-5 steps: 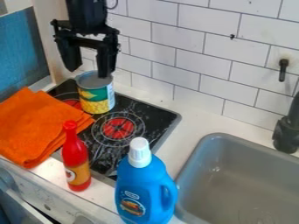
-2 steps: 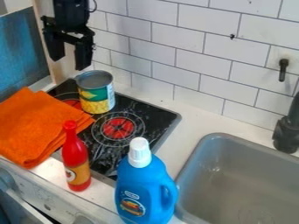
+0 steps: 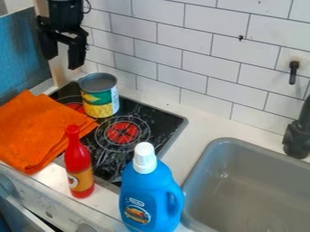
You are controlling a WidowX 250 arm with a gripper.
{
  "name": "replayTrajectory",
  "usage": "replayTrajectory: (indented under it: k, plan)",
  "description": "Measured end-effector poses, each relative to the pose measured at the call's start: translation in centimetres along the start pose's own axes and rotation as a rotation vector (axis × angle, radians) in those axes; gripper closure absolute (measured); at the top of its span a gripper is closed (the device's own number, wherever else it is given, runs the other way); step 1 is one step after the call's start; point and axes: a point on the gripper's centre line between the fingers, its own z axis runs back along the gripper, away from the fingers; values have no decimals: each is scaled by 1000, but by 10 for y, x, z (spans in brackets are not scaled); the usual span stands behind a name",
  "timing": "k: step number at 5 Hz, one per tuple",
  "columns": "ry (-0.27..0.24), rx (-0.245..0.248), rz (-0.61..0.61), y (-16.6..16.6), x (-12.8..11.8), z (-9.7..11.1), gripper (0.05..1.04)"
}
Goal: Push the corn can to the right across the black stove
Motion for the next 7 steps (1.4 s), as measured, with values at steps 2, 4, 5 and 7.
replayTrajectory:
  k: [2,4,5,7]
  plan:
    - [51,41,32,24,7,-16,75]
    - [63,44,14,25,12,-33,75]
    - [97,29,9,18,3,-51,75]
    - [101,-70,-22,-41,-18,-58,83]
